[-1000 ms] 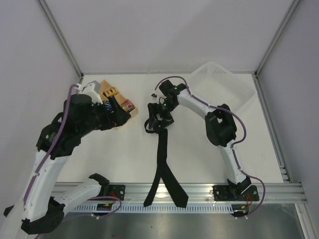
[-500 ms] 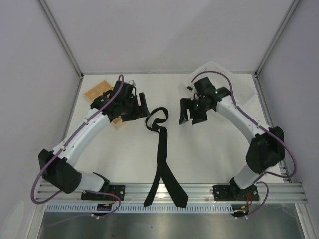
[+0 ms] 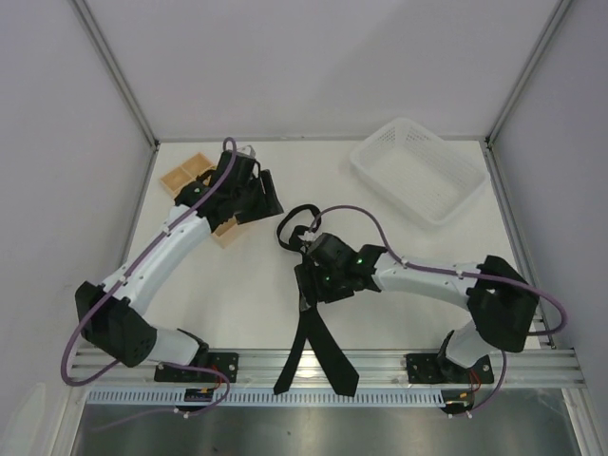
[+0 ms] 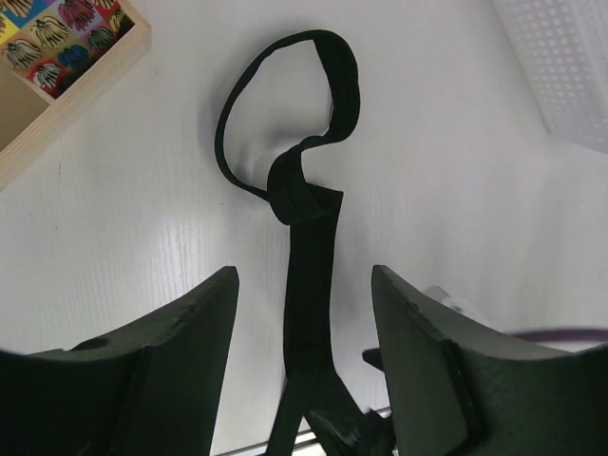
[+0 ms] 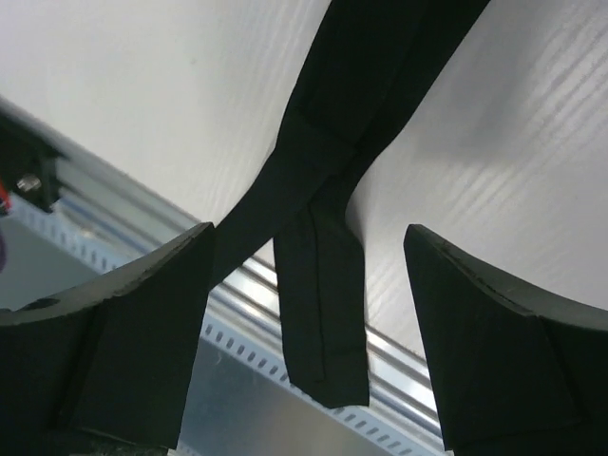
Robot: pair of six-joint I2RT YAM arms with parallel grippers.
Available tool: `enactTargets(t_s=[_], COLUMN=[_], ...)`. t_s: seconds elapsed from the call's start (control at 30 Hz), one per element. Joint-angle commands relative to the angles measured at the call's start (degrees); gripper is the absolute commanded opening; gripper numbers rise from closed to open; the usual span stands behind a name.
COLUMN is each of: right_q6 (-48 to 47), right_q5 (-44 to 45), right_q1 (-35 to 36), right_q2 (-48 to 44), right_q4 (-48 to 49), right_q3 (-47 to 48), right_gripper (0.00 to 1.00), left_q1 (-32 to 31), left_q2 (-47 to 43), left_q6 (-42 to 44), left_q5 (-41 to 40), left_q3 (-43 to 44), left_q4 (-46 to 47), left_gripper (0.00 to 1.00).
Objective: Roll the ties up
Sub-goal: Flatten the tie
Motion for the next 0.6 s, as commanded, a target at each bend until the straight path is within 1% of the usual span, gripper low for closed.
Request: enactTargets(t_s=[0.0, 0.07, 0.1, 0.13, 0.17, 0.2, 0.23, 0.3, 0.37, 0.43, 0.5, 0.57], right_q6=[4.29, 5.07, 5.25, 5.78, 6.74, 6.92, 7.36, 7.98, 8.94, 9.82, 10.00, 9.74], right_q5=[10.82, 14.06, 16.52, 18.02, 19.78, 19.62, 19.79, 19.71, 20.84, 20.94, 20.06, 19.62], right_q1=[2.58, 3.81, 4.25, 4.60, 5.30, 5.65, 6.01, 7.41, 8.55, 9.00, 9.26, 9.44], right_q2=[5.81, 8.20, 9.25, 11.53, 12.59, 13.74, 15.57, 17.60, 20.16, 21.04, 21.39, 21.31], right_q4=[1.63, -1.09, -2.06, -4.68, -5.58, -5.76, -6.37, -6.90, -9.45, -10.60, -10.86, -11.21], right_q3=[3.89, 6.61, 7.58, 8.81, 10.47, 11.19, 11.89, 13.73, 15.32, 15.68, 15.68, 15.59], right_gripper=[0.86, 0.86, 0.84, 0.79, 0.76, 0.72, 0.65, 0.61, 0.59, 0.51, 0.48, 0.39], left_q1=[0.17, 0.17, 0.17, 0.17, 0.17, 0.17, 0.17, 0.17, 0.17, 0.17, 0.17, 0.17], left_q2=[-6.39, -8.06, -9.72, -10.78, -11.75, -13.76, -14.56, -16.41, -18.08, -18.96, -19.49, -20.37], left_q6=[-1.37, -1.37, -1.28, -1.19, -1.28, -1.28, -1.45, -1.37, -1.19, -0.84, -0.31, -0.14], left_q5=[-1.51, -2.04, -2.04, -2.22, -2.31, -2.48, -2.66, -2.48, -2.39, -2.22, -1.69, -1.34], left_q3=[-0.98, -1.34, -1.95, -2.22, -2.57, -3.44, -3.97, -4.94, -5.38, -5.64, -5.91, -6.43], left_q4=[-1.18, -2.50, -3.47, -4.00, -4.79, -4.97, -5.06, -5.15, -5.41, -5.67, -5.76, -5.24], left_gripper=[0.65, 0.65, 0.65, 0.65, 0.65, 0.66, 0.66, 0.66, 0.66, 0.66, 0.66, 0.66])
